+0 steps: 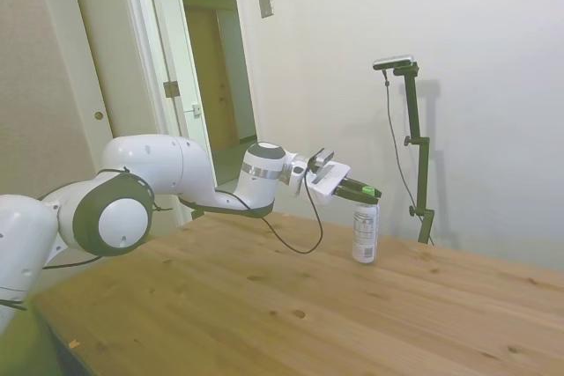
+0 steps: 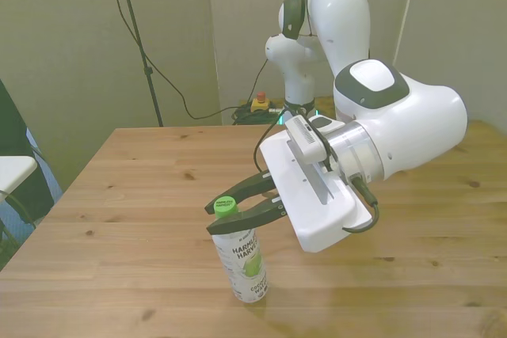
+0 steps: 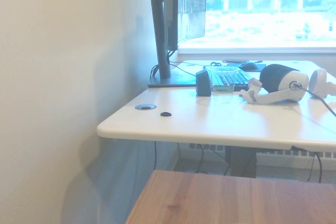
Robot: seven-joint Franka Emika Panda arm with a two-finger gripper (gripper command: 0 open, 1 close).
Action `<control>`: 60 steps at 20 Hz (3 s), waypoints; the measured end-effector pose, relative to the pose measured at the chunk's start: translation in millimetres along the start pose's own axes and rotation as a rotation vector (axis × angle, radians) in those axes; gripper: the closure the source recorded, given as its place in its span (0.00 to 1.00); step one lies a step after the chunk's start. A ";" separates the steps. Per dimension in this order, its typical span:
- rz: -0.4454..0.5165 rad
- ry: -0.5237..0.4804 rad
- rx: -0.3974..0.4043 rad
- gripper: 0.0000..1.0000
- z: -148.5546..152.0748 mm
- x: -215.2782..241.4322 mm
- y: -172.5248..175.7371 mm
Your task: Stand the water bottle
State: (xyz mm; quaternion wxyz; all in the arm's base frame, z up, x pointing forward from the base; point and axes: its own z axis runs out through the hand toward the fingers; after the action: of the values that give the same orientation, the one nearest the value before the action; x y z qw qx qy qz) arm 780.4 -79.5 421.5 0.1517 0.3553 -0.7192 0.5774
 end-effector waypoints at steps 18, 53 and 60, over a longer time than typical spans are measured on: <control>-0.007 0.012 -0.004 0.00 -1.9 -8.6 7.5; -0.635 -0.765 -0.081 0.00 -142.4 241.2 102.4; -0.806 -1.018 -0.111 0.00 -143.1 276.7 143.3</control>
State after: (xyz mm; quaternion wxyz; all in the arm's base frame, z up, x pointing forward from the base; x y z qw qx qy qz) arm 460.5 -26.6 532.9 0.0150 0.8181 -0.5403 0.1967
